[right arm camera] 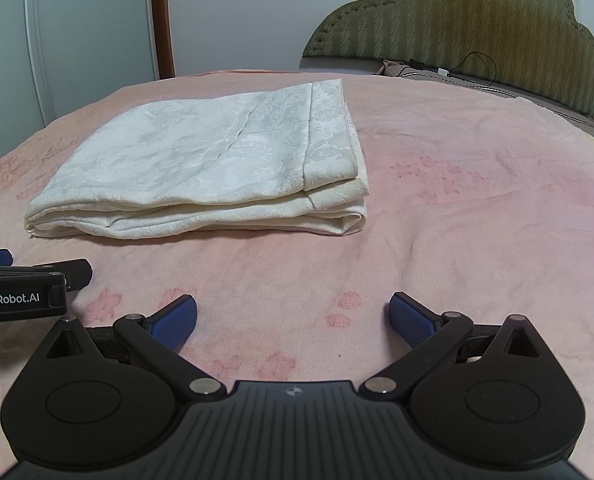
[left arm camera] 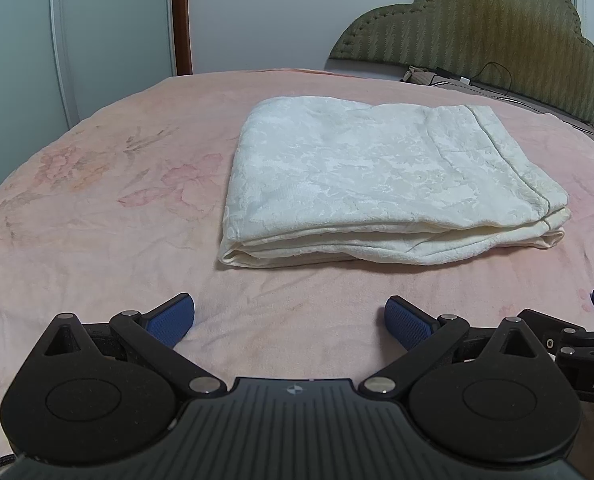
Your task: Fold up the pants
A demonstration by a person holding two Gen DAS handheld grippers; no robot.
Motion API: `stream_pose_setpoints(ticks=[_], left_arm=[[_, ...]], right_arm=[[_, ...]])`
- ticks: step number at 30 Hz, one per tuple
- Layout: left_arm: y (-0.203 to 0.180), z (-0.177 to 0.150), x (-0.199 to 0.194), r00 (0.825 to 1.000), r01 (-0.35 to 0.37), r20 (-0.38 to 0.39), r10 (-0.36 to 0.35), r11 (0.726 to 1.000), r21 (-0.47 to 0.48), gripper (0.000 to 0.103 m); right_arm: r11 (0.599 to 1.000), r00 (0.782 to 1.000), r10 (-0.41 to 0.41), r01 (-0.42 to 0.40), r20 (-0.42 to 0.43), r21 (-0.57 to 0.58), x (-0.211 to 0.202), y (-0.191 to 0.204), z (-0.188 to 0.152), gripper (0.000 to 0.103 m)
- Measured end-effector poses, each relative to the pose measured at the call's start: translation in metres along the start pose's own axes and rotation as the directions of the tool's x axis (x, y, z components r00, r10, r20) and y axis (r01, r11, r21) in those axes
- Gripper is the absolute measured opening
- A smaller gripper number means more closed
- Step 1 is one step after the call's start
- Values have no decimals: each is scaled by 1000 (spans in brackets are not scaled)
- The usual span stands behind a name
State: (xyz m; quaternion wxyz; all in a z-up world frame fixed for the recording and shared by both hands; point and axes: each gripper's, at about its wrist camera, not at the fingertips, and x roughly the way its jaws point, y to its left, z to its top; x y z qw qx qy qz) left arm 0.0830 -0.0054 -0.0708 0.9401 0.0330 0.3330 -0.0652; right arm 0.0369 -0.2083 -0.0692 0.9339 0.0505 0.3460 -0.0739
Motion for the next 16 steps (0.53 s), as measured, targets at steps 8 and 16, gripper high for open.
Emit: stream_pose_setpoints(ticks=[8, 16], left_arm=[[0, 0, 1, 1000, 0, 0, 0, 1000, -1, 103], [-1, -1, 0, 1000, -1, 0, 1, 1000, 0, 103]], right_arm=[[1000, 1000, 0, 0, 0, 0, 0, 0, 0, 103], [1000, 1000, 0, 0, 0, 0, 0, 0, 0, 103]])
